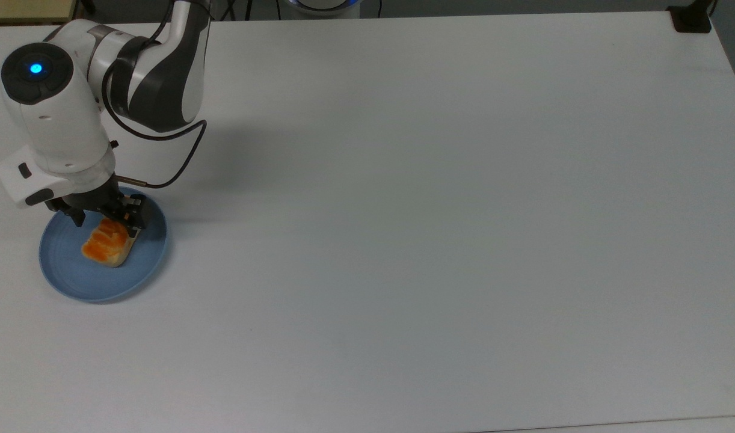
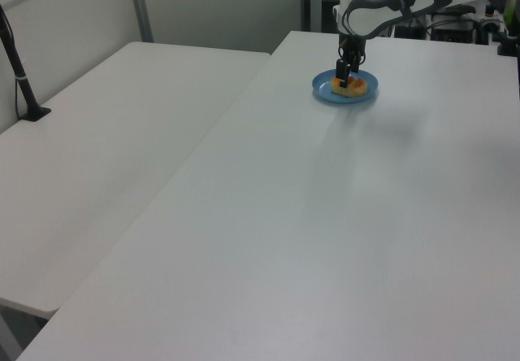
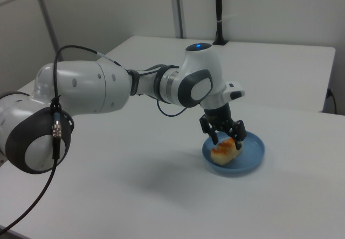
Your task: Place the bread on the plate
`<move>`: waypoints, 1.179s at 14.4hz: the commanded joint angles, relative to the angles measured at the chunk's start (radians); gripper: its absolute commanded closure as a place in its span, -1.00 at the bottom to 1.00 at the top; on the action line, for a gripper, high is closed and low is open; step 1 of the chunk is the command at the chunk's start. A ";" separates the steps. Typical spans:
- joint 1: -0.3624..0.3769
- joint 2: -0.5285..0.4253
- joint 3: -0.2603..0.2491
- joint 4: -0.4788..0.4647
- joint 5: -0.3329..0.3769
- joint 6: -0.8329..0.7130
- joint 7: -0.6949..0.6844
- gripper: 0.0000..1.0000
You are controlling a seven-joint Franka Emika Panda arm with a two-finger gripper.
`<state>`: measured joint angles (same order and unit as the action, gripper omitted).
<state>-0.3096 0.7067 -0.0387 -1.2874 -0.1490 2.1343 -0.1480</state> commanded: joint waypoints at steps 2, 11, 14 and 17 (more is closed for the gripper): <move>0.000 -0.007 0.003 0.000 -0.011 0.015 0.018 -1.00; -0.005 -0.341 0.005 -0.009 0.161 -0.325 0.122 -1.00; 0.039 -0.456 0.003 -0.029 0.160 -0.497 0.171 -1.00; 0.087 -0.556 0.000 -0.078 0.158 -0.594 0.182 -1.00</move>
<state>-0.2783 0.2760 -0.0281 -1.2516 -0.0017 1.6016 -0.0037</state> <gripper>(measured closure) 0.000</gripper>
